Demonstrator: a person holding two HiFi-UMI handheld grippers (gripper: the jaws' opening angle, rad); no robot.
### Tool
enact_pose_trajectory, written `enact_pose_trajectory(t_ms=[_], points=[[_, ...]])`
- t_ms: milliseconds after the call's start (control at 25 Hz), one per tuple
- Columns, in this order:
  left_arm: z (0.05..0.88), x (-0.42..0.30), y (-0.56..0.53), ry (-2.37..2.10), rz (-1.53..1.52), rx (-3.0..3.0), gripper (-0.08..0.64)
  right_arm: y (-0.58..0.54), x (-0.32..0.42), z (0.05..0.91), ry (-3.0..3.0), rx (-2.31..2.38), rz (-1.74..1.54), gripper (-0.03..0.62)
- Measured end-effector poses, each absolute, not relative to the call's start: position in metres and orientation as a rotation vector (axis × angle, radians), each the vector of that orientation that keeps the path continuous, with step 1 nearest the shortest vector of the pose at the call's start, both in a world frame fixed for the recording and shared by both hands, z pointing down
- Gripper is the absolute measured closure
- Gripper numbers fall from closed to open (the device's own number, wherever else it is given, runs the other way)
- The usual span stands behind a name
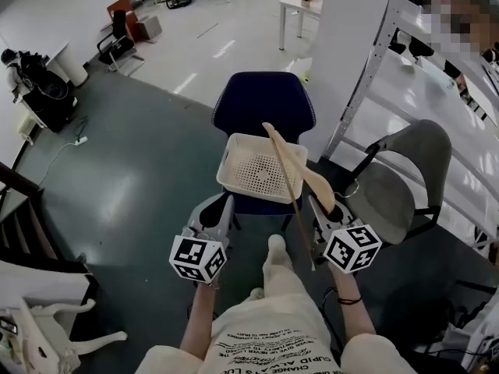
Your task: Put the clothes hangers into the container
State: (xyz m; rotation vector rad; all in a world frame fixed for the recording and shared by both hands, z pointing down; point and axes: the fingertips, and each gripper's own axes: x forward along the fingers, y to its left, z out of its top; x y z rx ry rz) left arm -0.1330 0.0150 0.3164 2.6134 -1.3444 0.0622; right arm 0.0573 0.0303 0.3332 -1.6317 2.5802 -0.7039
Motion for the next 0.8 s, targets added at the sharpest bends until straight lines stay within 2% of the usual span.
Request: enact_pose_trajectory(t_ms=[800], points=[[0.429,-0.085,-0.130,-1.304,0.293,2.342,0.537,-0.136,0.065,0.436,2.892,-1.303,-1.091,0.554]])
